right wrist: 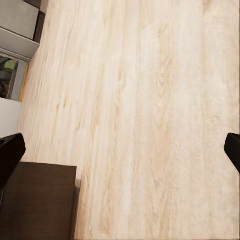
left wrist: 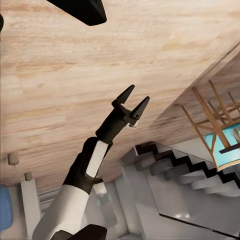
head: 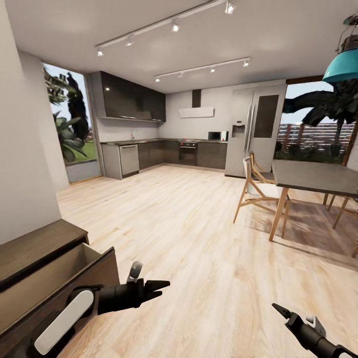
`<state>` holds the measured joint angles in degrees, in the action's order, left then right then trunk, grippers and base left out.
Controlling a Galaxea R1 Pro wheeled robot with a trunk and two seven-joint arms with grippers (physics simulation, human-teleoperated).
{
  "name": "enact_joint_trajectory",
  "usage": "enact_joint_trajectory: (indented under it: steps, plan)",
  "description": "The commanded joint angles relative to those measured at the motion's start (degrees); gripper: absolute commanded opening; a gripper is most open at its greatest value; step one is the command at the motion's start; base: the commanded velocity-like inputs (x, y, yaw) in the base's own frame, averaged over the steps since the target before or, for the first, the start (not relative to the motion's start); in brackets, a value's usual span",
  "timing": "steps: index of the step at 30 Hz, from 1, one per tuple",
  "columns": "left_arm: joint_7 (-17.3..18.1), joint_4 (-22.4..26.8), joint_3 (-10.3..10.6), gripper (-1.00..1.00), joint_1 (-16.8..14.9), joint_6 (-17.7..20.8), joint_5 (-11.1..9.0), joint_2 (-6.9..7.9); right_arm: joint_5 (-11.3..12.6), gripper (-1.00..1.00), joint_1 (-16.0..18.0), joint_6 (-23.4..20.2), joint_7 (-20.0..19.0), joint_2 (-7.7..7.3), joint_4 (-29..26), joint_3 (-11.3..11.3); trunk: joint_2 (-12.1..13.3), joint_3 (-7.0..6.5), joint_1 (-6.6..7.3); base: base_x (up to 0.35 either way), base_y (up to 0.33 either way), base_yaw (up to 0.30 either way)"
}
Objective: Place each of the two pumpkins and all three candles from the living room inside a cabinet in the living room (use any cabinet), then make sure every cabinet is closed, and position the cauldron so it is next to a table in the living room.
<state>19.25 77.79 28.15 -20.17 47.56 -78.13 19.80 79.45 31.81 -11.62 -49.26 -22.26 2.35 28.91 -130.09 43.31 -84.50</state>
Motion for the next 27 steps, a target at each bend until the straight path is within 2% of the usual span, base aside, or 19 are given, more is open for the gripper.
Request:
enact_joint_trajectory:
  steps: [1, 19, 27]
  plan:
    - [0.18, 0.00, 0.06, 1.00, -0.05, 0.08, 0.00, 0.05, 0.62, 1.00, 0.10, -0.54, -0.14, 0.02, 0.19, 0.36, -0.03, 0.10, 0.01, 0.000, 0.000, -0.144]
    - [0.22, 0.00, 0.06, 1.00, -0.05, 0.08, 0.00, 0.06, 0.62, 1.00, 0.10, -0.68, 3.73, 0.15, 0.12, 0.28, -0.03, 1.10, 0.01, 0.000, 0.000, -0.085]
    - [0.23, 0.00, 0.06, 1.00, -0.05, 0.08, 0.00, 0.06, 0.68, 1.00, 0.10, -0.53, 4.02, 0.04, 0.11, 0.27, -0.03, 1.62, 0.01, 0.000, 0.000, -0.042]
